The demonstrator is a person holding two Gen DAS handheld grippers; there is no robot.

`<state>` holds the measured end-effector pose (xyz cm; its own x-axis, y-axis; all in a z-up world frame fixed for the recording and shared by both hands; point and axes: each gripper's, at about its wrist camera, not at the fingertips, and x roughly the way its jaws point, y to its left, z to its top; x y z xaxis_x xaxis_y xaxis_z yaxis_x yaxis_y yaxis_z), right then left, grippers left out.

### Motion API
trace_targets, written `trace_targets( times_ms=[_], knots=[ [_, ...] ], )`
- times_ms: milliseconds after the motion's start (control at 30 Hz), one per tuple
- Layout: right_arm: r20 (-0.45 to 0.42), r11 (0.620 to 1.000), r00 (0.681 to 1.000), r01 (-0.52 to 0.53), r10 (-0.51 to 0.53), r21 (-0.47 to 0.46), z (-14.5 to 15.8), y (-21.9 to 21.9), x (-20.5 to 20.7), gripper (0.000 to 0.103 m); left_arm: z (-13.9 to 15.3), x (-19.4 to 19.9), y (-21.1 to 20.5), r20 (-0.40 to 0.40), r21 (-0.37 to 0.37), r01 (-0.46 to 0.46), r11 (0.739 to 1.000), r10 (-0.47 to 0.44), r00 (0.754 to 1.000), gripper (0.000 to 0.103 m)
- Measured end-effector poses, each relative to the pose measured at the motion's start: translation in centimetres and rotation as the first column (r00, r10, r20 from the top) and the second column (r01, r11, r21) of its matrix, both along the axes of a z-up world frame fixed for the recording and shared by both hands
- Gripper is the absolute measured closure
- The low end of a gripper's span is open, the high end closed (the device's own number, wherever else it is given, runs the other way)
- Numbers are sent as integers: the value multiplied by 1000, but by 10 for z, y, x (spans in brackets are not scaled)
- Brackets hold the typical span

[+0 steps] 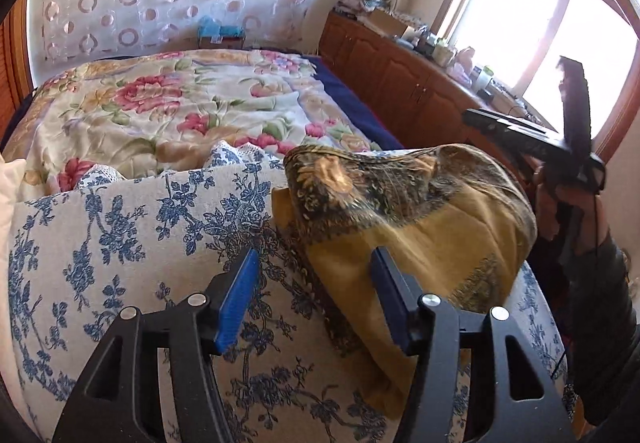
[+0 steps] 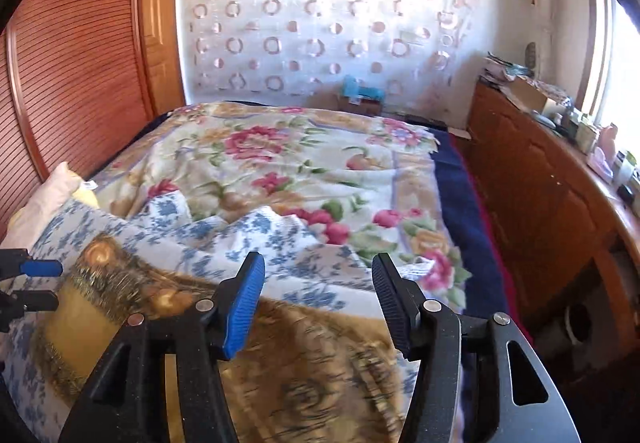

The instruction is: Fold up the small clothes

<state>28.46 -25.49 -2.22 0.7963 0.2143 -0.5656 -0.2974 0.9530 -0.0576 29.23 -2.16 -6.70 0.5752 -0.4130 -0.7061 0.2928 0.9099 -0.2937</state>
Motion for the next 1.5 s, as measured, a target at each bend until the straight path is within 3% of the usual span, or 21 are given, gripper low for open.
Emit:
trace_targets(
  times_ms=[100,200,467,600,700,867,967,1033,1300,1500],
  knots=[
    [-21,998,1000,-20,22,67,2,-10,-12,42,-4,9,-6,-17,11,15,1000,-14,1000,43],
    [-47,996,999,-17,21,83,-3,-20,-26,28,-12,21,-9,-43,17,20,1000,-19,999,43],
    [-185,996,983,23,-7,81,-35,-48,-13,27,-23,37,-12,-73,11,15,1000,-14,997,44],
    [-218,991,976,23,5,129,-43,-49,4,27,-24,40,-15,-80,-4,37,999,-37,996,58],
    [-246,987,969,21,19,157,-46,-52,16,27,-24,40,-16,-74,-5,47,999,-47,996,63],
    [-248,982,967,-9,57,190,-50,-53,18,47,-25,43,-16,-78,-42,70,997,-73,994,81],
    [-245,980,966,-38,86,195,-52,-52,16,71,-21,41,-18,-72,-64,89,994,-93,993,93],
    [-218,984,971,-55,93,172,-49,-52,11,88,-12,34,-21,-43,-52,95,994,-97,994,95],
    [-54,987,993,-95,102,126,-6,-42,-19,91,40,-11,-5,100,-115,89,989,-78,992,96],
    [62,975,977,-207,202,77,31,5,-31,91,75,-58,41,198,-166,12,986,21,980,96]
  ],
)
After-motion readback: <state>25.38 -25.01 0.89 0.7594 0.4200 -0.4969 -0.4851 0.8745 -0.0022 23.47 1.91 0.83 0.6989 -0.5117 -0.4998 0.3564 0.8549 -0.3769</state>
